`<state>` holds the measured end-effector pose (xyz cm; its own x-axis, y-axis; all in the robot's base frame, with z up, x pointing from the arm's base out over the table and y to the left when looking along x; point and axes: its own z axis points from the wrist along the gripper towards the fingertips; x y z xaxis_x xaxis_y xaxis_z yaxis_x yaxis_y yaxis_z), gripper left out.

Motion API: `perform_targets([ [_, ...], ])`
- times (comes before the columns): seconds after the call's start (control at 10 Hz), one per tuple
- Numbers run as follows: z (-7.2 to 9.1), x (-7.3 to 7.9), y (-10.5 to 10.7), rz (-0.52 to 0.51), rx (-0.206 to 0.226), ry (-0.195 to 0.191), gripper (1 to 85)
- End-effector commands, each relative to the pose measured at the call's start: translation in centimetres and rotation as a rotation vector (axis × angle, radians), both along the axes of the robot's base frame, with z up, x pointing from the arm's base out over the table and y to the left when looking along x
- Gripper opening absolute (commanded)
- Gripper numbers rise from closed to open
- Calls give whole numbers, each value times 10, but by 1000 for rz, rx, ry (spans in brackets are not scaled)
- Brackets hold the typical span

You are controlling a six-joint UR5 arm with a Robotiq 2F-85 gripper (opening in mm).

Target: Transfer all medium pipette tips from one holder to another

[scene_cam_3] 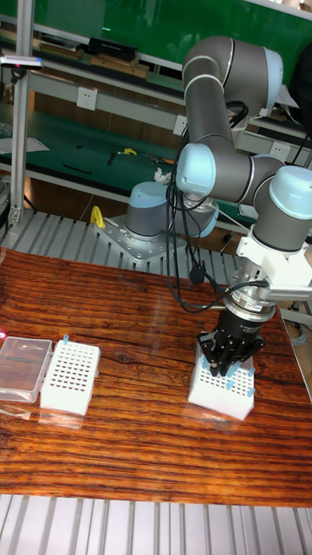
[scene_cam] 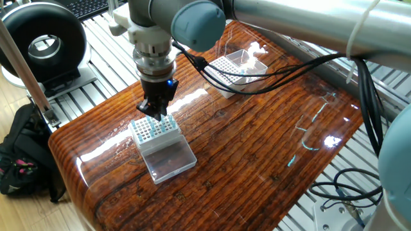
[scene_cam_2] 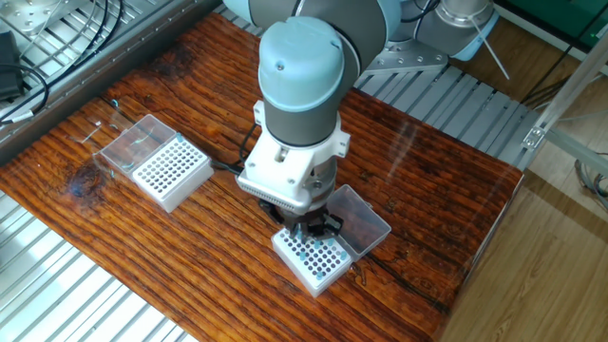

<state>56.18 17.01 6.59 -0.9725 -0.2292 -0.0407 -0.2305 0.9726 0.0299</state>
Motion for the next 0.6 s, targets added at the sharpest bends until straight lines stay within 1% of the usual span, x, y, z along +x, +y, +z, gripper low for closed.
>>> perform_targets([
  [0.0,-1,-1,1,-8,1,3,203],
  [0.3,-2,-2,-1,-12,-7,5,190],
  [0.5,-1,-2,-1,-17,-5,5,150],
])
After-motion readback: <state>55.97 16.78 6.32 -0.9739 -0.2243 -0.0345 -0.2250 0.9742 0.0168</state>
